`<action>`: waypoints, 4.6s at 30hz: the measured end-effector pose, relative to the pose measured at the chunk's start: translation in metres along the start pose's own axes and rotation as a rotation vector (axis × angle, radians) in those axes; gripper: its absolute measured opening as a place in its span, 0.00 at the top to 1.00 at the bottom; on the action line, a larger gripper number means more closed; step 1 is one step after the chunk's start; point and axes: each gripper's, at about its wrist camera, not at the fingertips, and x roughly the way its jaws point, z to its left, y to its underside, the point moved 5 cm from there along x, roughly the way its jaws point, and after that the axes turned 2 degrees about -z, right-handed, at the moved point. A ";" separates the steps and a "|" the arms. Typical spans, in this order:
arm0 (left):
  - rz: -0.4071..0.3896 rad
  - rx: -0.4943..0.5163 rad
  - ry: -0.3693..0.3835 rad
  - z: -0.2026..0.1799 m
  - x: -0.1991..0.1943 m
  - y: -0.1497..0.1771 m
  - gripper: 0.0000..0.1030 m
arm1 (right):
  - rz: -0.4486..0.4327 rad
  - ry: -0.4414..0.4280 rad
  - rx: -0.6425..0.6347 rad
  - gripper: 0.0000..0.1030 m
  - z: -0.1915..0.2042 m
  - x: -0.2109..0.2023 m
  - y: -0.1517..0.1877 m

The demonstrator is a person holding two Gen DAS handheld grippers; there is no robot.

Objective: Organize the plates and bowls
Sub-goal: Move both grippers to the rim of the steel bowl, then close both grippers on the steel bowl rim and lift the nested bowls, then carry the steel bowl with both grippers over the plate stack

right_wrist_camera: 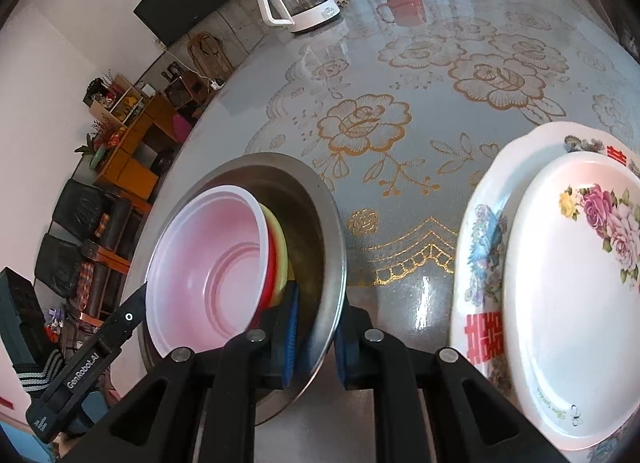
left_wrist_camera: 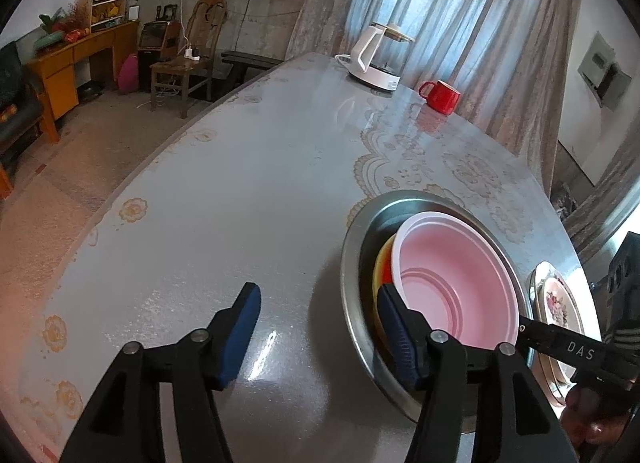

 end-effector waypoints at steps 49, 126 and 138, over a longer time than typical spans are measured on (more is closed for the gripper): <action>-0.073 0.106 0.176 -0.026 -0.013 0.010 0.78 | -0.025 -0.006 -0.093 0.91 0.010 0.006 0.003; 0.031 0.392 0.357 -0.247 0.018 0.057 0.73 | -0.234 0.180 0.252 0.87 -0.181 -0.139 0.015; -0.002 0.367 0.363 -0.240 -0.001 0.053 0.71 | -0.362 0.230 0.257 0.77 -0.187 -0.177 0.006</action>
